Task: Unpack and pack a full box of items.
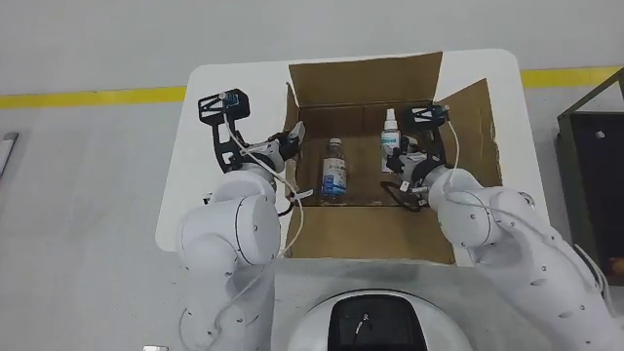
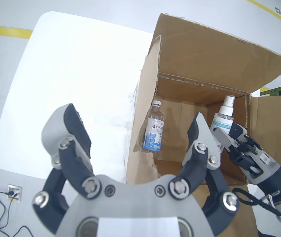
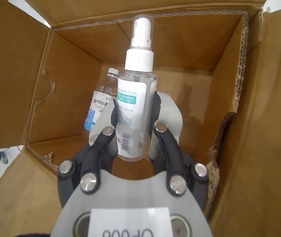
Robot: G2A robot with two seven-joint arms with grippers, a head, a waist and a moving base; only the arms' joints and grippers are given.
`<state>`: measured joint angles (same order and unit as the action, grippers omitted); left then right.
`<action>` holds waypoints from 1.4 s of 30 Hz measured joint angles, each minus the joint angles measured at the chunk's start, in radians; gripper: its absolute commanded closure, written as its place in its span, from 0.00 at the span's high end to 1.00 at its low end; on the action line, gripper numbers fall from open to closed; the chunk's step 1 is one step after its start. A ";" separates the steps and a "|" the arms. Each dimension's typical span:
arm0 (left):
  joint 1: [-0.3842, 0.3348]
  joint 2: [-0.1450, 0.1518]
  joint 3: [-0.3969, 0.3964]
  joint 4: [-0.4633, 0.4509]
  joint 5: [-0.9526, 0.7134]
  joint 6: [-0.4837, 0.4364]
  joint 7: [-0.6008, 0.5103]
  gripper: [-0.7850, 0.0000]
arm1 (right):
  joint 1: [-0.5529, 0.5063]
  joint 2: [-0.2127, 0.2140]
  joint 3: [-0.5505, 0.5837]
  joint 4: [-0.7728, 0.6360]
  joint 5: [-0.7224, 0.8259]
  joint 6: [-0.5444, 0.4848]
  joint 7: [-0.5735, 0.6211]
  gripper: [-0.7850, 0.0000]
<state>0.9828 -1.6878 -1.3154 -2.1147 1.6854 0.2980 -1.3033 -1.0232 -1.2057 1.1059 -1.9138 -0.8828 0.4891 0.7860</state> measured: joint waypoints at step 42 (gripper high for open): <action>0.024 -0.003 -0.044 -0.021 -0.007 0.021 0.019 1.00 | 0.355 -0.215 -0.376 0.607 0.130 0.212 -0.046 0.36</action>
<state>1.0070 -1.6908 -1.3598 -2.1361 1.6782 0.3194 -1.2848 -0.6679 -1.4204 0.7295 -1.3070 -0.7529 0.7006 0.7400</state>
